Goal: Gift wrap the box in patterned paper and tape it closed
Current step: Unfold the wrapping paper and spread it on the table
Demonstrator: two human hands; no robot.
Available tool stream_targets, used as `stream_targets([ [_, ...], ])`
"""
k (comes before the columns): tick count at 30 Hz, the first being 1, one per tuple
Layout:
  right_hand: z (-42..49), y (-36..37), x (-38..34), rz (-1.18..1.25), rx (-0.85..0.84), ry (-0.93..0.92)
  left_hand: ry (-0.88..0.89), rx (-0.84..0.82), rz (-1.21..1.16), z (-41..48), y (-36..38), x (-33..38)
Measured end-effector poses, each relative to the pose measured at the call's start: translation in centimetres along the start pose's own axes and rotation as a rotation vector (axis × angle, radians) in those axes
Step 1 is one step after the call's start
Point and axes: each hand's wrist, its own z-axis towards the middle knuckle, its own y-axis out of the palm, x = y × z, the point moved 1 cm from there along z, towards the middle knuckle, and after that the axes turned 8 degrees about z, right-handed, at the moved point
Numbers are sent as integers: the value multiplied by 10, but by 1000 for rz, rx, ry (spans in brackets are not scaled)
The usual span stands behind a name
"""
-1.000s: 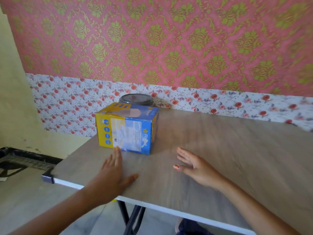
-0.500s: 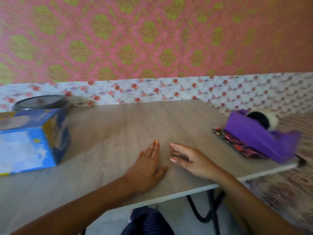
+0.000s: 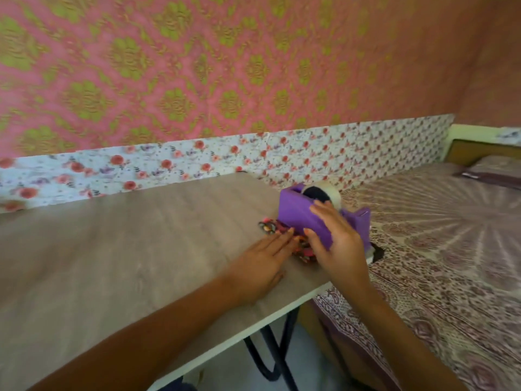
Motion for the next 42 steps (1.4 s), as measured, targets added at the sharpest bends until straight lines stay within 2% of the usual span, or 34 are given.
stream_targets([
  [2,3,-10,15,-119,111,-27,123,48,120,18,4,1],
  [4,4,-18,31,-154,131,61,204,84,200,34,8,2],
  [6,5,-23,47,-89,98,217,269,106,202,48,9,2],
  [9,10,-25,63,146,79,451,322,146,176,55,17,-5],
  [11,15,-26,68,196,84,528,336,180,114,51,21,-9],
  [17,23,-24,63,149,143,530,229,240,-31,45,19,-12],
  [22,46,-15,53,349,217,580,56,233,-235,31,27,-25],
  [27,67,-14,63,495,321,684,1,262,-242,29,28,-29],
  [32,52,-8,56,487,300,621,51,228,-222,19,26,-37],
  [37,45,2,52,598,366,659,-50,160,-379,-39,16,-73],
  [42,39,19,32,581,362,585,-96,191,-304,-105,-2,-96],
])
